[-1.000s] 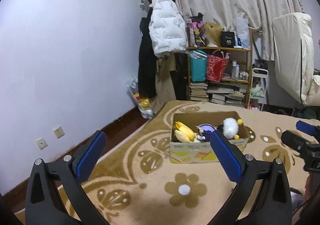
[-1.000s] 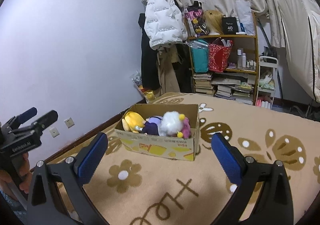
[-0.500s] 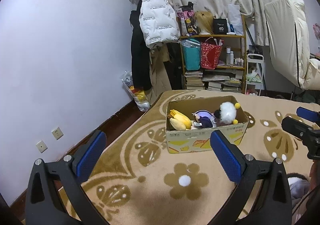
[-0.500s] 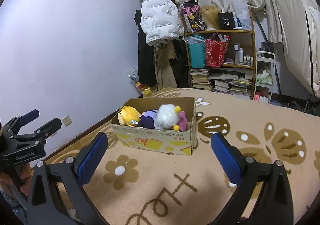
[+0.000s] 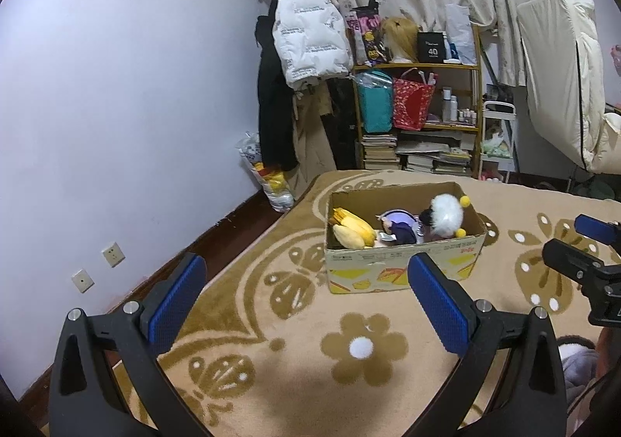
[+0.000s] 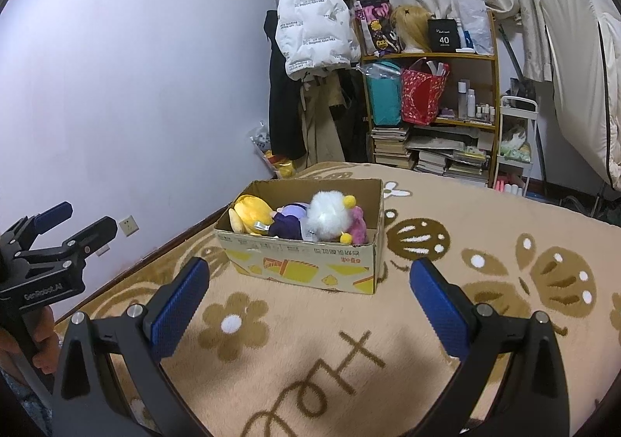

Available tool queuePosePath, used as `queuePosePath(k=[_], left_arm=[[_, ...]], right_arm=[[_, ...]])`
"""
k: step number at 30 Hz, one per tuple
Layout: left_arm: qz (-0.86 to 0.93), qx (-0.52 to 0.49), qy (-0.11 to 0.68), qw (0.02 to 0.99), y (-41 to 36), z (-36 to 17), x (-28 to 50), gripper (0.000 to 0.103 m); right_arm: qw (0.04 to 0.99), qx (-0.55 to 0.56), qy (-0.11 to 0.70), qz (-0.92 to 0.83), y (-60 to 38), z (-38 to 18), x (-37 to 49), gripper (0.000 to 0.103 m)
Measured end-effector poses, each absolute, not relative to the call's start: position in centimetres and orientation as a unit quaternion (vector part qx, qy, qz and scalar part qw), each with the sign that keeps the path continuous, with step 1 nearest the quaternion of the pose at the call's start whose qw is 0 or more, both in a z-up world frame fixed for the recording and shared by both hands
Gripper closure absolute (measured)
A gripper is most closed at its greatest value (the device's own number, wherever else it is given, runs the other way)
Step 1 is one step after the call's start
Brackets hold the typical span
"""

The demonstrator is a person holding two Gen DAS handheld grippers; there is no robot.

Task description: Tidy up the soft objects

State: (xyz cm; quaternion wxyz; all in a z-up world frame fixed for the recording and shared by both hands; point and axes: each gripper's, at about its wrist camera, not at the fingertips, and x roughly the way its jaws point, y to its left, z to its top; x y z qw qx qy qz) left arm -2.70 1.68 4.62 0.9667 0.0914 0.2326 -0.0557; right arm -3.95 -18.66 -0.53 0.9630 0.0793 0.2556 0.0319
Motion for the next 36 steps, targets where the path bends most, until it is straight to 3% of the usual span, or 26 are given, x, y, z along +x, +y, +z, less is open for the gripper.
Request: queuePosePath(k=[36], left_arm=[[-0.048,0.094,0.232,0.967,1.60,4.04,-3.05,0.000]], right_arm=[[0.962,0.078,0.260,0.034,-18.56,-0.91,-3.94,0.000]])
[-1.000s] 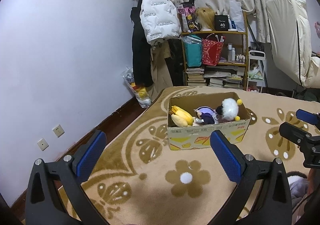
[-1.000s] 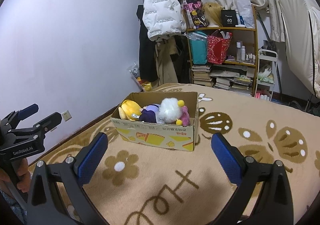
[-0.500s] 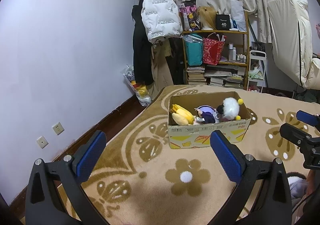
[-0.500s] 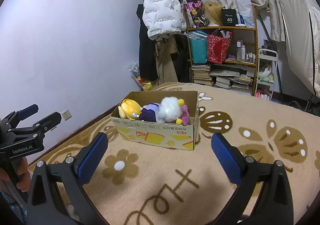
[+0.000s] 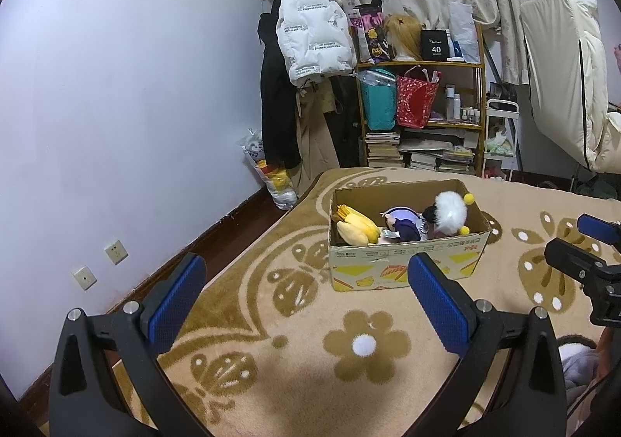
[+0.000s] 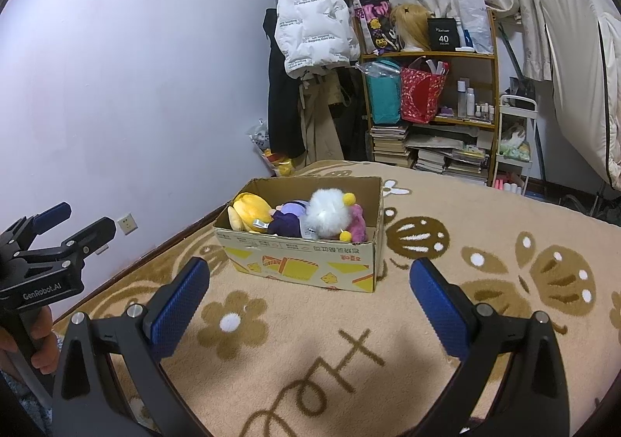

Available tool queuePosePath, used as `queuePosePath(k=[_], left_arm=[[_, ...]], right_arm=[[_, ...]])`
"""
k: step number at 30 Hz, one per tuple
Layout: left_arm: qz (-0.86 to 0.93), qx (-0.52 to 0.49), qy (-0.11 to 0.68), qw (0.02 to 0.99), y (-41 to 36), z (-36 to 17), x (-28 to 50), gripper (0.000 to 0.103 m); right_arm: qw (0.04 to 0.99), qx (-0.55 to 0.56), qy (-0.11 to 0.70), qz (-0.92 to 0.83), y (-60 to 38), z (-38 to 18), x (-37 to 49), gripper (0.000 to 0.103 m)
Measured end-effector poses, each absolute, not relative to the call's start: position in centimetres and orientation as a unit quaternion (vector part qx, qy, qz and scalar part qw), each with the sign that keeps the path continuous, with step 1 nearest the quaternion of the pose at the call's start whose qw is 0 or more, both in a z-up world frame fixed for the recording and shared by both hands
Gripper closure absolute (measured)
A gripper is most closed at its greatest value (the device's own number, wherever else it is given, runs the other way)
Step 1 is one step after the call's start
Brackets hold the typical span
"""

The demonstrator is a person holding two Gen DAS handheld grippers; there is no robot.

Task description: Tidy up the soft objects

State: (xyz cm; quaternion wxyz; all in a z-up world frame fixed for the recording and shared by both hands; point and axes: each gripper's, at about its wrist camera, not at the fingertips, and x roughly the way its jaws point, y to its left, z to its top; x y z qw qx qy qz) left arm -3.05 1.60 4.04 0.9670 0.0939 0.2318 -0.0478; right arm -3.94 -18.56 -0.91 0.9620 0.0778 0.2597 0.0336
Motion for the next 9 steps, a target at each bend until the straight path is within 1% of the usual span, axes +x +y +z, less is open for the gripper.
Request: queuePosePath(k=[9], left_arm=[[-0.060,0.095,0.237,0.965,1.42,4.25,-2.94,0.000]], right_arm=[[0.962,0.077,0.258,0.031,-18.63,-0.95,-3.93,0.000]])
